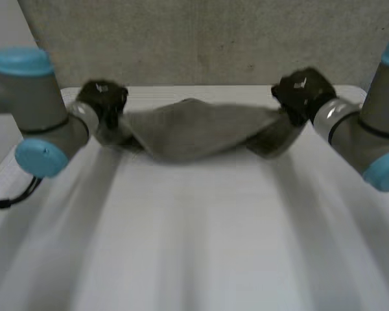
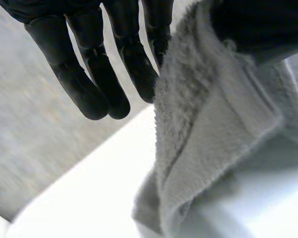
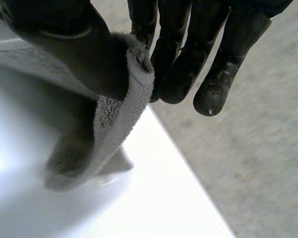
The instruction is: Fold the towel.
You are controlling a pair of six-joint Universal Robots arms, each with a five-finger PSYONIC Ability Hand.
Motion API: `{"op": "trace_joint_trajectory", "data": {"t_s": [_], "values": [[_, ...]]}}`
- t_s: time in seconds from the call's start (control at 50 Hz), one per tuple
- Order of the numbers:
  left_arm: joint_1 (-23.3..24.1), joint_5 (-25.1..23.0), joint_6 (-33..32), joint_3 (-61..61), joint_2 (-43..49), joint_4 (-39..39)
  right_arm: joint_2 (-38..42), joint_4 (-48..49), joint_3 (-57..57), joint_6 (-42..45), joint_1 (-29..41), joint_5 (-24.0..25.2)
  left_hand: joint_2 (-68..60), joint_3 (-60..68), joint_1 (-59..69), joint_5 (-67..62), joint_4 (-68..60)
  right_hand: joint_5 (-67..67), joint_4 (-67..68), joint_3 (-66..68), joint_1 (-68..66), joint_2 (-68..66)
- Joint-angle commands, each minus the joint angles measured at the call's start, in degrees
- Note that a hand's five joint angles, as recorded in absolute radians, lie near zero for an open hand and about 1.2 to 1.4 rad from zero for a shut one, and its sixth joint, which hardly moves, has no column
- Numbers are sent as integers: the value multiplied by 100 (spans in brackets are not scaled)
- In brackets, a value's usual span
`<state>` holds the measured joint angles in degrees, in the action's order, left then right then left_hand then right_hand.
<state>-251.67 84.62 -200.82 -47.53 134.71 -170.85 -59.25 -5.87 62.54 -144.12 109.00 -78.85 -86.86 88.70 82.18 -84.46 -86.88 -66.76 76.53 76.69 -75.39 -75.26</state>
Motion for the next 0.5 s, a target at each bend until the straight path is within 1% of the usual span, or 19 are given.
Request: {"op": "trace_joint_trajectory", "data": {"t_s": [0.02,0.06,0.1,0.12,0.16,0.18,0.2,0.22,0.26,0.28,0.32,0.34,0.36,0.38,0.4,0.44,0.46,0.48,0.5], "values": [[-75,-157,-361,-1301,-584,-440,-86,77,531,77,-63,-52,686,-870,-218,1446,688,-324,347,331,-461,-474],[-84,-157,-370,-1452,-779,-502,-157,77,531,42,-72,-87,686,-870,-218,1446,688,-324,347,331,-461,-474],[-93,-165,-370,-1644,-1173,-528,-497,7,557,7,-72,-113,686,-870,-218,1446,688,-324,347,331,-461,-474],[-93,-165,-370,-1645,-1175,-528,-500,7,557,7,-72,-113,686,-870,-218,1446,688,-324,347,331,-461,-474],[-93,-148,-344,-1759,-1621,-519,-1059,-28,593,-20,-63,-157,686,-870,-218,1446,688,-324,347,331,-461,-474],[-93,-148,-344,-1759,-1623,-519,-1062,-28,593,-20,-63,-157,686,-870,-218,1446,688,-324,347,331,-461,-474],[-110,-139,-318,-1803,-1919,-519,-1315,-107,567,-55,-63,-183,686,-870,-218,1446,688,-324,347,331,-461,-474],[-110,-139,-317,-1803,-1922,-519,-1317,-107,566,-55,-63,-184,686,-870,-218,1446,688,-324,347,331,-461,-474],[-163,-130,-169,-1856,-2552,-519,-1798,-300,400,-317,-63,-332,686,-870,-218,1446,688,-324,347,331,-461,-474],[-163,-130,-168,-1856,-2555,-519,-1801,-301,399,-319,-63,-333,686,-870,-218,1446,688,-324,347,331,-461,-474],[-259,-130,94,-1760,-3001,-511,-2238,-668,-47,-564,-72,-508,686,-870,-218,1446,688,-324,347,331,-461,-474],[-260,-130,96,-1759,-3003,-511,-2240,-670,-49,-565,-72,-509,686,-870,-218,1446,688,-324,347,331,-461,-474],[-321,-130,218,-1655,-3125,-484,-2318,-1044,-301,-565,-106,-552,686,-870,-218,1446,688,-324,347,331,-461,-474],[-321,-130,219,-1654,-3126,-484,-2319,-1048,-304,-565,-107,-553,686,-870,-218,1446,688,-324,347,331,-461,-474],[-373,-122,280,-1497,-3161,-423,-2276,-1500,-582,-530,-168,-544,686,-870,-218,1446,688,-324,347,331,-461,-474],[-418,-121,272,-1251,-3039,5,-1786,-2371,-1075,-407,-431,-518,686,-870,-218,1446,688,-324,347,331,-461,-474],[-418,-121,272,-1250,-3038,8,-1783,-2375,-1077,-406,-432,-518,686,-870,-218,1446,688,-324,347,331,-461,-474],[-435,-121,263,-1137,-2777,365,-1452,-2714,-1234,-293,-475,-509,686,-870,-218,1446,688,-324,347,331,-461,-474],[-453,-113,219,-979,-2366,760,-1449,-2718,-1235,-292,-476,-509,686,-870,-218,1446,688,-324,347,331,-461,-474]]}}
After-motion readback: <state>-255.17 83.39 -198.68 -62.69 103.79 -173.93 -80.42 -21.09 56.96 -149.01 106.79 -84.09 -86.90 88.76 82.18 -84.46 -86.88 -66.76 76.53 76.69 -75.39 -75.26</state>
